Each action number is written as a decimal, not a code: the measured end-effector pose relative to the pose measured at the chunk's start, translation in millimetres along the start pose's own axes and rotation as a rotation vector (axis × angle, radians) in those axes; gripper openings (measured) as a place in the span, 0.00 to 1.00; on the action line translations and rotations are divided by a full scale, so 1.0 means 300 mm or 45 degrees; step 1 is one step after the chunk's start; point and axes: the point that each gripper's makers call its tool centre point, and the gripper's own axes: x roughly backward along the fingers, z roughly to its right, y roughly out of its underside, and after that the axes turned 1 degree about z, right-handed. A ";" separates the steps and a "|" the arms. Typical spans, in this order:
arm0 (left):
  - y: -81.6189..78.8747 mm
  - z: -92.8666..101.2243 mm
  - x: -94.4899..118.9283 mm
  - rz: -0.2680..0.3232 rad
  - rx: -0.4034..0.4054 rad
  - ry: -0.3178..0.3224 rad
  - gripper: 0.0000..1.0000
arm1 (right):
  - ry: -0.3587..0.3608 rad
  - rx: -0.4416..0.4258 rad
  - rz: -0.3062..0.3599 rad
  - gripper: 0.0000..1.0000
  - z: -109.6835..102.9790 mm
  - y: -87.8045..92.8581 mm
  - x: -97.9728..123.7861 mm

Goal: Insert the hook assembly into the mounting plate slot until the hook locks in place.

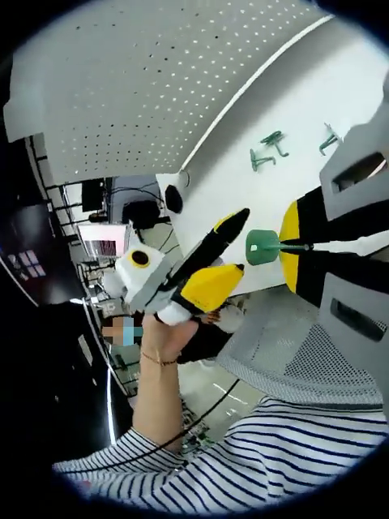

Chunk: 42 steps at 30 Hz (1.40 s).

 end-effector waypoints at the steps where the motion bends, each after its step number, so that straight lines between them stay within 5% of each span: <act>1: -0.011 -0.004 0.002 0.023 -0.045 -0.029 0.65 | 0.014 -0.040 0.006 0.00 0.008 -0.005 0.000; 6: -0.013 -0.004 0.004 0.026 -0.190 -0.149 0.58 | 0.112 -0.116 0.003 0.00 0.051 -0.028 0.006; 9: -0.017 -0.033 0.004 0.005 -0.373 -0.270 0.49 | 0.151 -0.172 0.004 0.00 0.067 -0.039 0.005; 14: -0.011 -0.060 -0.016 0.003 -0.463 -0.397 0.47 | 0.182 -0.260 -0.005 0.00 0.070 -0.058 0.003; 21: -0.005 -0.036 -0.058 0.023 -0.536 -0.435 0.32 | 0.168 -0.387 -0.016 0.00 0.061 -0.064 -0.012; 34: -0.014 -0.017 -0.071 0.019 -0.604 -0.427 0.05 | 0.168 -0.378 -0.032 0.00 0.052 -0.077 -0.019; 42: -0.014 -0.011 -0.067 0.009 -0.668 -0.430 0.01 | 0.167 -0.407 -0.028 0.00 0.048 -0.081 -0.023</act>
